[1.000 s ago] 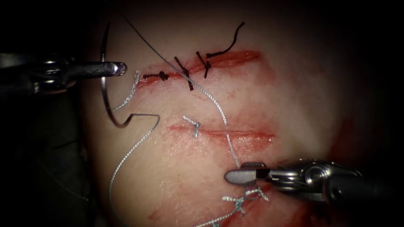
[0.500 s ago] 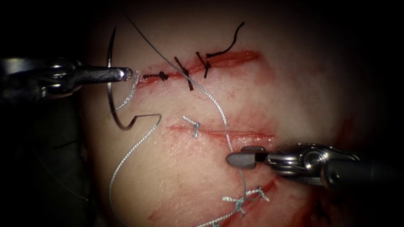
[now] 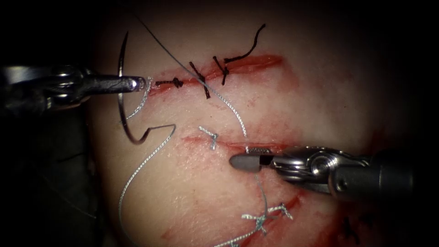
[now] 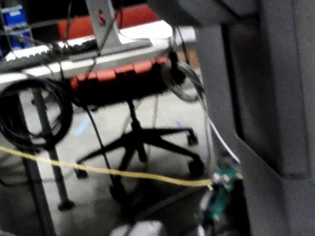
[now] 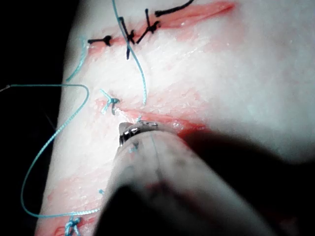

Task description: Wound Closure

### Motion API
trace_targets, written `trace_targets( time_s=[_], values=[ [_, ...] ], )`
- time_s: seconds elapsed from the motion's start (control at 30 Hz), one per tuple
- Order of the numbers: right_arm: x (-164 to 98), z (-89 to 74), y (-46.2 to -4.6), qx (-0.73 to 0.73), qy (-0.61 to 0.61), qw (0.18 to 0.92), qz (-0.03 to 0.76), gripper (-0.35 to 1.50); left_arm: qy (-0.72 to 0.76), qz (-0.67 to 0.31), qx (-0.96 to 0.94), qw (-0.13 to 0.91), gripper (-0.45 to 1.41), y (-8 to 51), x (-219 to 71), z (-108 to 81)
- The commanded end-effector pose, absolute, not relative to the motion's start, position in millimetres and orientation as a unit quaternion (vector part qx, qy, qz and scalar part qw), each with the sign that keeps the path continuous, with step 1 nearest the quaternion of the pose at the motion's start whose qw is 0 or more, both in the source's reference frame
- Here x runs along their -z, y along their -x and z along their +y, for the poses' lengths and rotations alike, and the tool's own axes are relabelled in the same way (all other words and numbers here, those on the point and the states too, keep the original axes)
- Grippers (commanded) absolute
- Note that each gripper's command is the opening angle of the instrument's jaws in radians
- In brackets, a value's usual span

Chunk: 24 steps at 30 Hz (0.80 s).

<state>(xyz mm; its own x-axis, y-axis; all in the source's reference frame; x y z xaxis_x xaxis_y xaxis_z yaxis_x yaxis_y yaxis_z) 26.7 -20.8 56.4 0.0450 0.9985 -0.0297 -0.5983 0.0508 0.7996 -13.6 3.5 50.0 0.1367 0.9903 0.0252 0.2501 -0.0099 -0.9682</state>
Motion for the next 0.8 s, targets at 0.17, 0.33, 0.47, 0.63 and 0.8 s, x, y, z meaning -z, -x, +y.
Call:
trace_targets(
  time_s=[0.17,0.33,0.47,0.63,0.8],
  values=[
    [-56,-20.9,-27.0,-0.612,-0.314,0.652,0.318,0.02,0.59,-0.526,-0.395,0.468,-0.45,14.1,-50,3.4],
    [-56,-20.9,-26.7,-0.614,-0.309,0.654,0.316,-0.35,0.59,-0.526,-0.395,0.467,-0.45,14.1,-50,3.4],
    [-56,-21.0,-25.8,-0.608,-0.311,0.658,0.317,-0.35,0.59,-0.527,-0.395,0.467,-0.45,14.2,-50,3.3],
    [-54,-21.0,-22.7,-0.597,-0.313,0.672,0.307,-0.35,0.59,-0.528,-0.395,0.467,-0.45,14.3,-50,3.2],
    [-53,-20.9,-14.6,-0.621,-0.298,0.686,0.234,-0.35,0.59,-0.527,-0.394,0.468,-0.45,14.0,-50,3.3]
  ],
)
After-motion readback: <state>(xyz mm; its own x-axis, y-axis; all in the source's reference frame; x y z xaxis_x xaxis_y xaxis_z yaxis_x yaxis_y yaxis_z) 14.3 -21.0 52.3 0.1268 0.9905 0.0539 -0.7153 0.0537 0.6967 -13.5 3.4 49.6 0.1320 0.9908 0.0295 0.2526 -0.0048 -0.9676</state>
